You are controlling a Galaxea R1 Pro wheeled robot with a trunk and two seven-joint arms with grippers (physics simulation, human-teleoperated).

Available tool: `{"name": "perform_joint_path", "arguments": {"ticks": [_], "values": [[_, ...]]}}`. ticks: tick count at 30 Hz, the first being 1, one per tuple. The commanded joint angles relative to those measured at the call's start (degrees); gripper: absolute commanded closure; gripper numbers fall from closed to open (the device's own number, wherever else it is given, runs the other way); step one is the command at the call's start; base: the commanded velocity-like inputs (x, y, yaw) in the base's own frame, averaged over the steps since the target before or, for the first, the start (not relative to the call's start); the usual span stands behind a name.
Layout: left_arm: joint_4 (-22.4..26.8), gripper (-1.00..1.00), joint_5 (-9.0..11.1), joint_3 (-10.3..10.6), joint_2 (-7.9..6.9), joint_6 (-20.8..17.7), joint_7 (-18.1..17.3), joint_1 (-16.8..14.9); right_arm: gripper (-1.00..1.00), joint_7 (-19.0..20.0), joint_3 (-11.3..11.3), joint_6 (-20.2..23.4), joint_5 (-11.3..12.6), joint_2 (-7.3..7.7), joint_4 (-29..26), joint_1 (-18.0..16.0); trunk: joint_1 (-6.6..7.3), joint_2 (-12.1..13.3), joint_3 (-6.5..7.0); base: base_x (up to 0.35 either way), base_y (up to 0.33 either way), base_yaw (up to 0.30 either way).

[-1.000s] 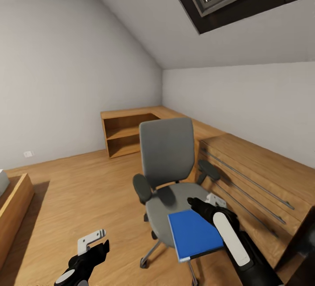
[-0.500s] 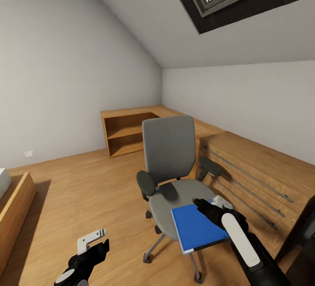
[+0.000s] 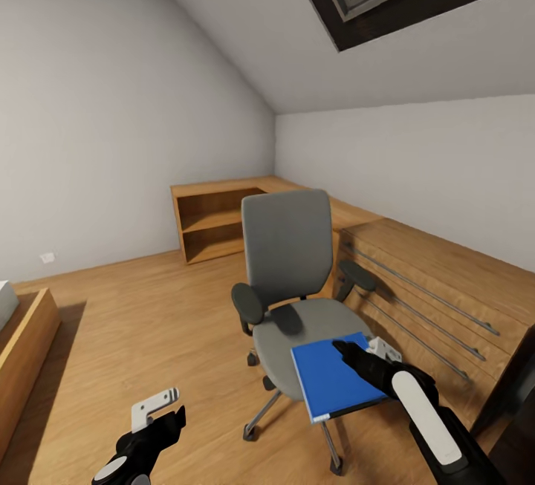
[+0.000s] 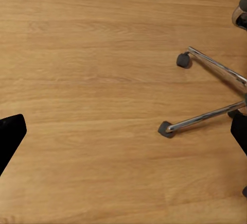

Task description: In the bedroom, organize the workspace by keeping the computer under the desk, ensuring the monitor is on the desk, placing the keyboard on the desk next to the monitor, placing the mouse on the desk next to the keyboard, moving the folder from the swivel chair onto the desk next to the mouse, stacking the notebook on top of the folder with the pen on top of the notebook, and positioning the swivel chair next to the desk.

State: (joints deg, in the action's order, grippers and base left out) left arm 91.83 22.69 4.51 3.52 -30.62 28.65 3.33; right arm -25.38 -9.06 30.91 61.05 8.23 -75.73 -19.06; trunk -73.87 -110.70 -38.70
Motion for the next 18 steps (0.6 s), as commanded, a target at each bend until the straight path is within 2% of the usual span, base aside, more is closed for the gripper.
{"name": "perform_joint_path", "arguments": {"ticks": [1, 6, 18], "values": [[0.06, -1.0, 0.6, 0.09, 0.0, -0.07, 0.53, -0.01, -1.0, -0.29, 0.23, -0.05, 0.6, 0.12, -0.11, 0.14, 0.0, -0.04, -0.05, 0.0, 0.0, 0.0], [-0.04, -1.0, 0.6, 0.24, -0.03, -0.06, 0.44, 0.0, -1.0, 0.56, 1.61, -0.05, 0.63, 0.26, -0.18, 0.74, 0.0, -0.04, -0.05, 0.0, 0.0, 0.0], [-0.13, -1.0, 0.6, 0.16, -0.16, 0.06, 0.28, 0.01, -1.0, 0.84, 2.08, -0.06, 0.65, 0.3, -0.29, 0.94, 0.0, -0.04, -0.05, -0.009, 0.0, 0.0]]}}
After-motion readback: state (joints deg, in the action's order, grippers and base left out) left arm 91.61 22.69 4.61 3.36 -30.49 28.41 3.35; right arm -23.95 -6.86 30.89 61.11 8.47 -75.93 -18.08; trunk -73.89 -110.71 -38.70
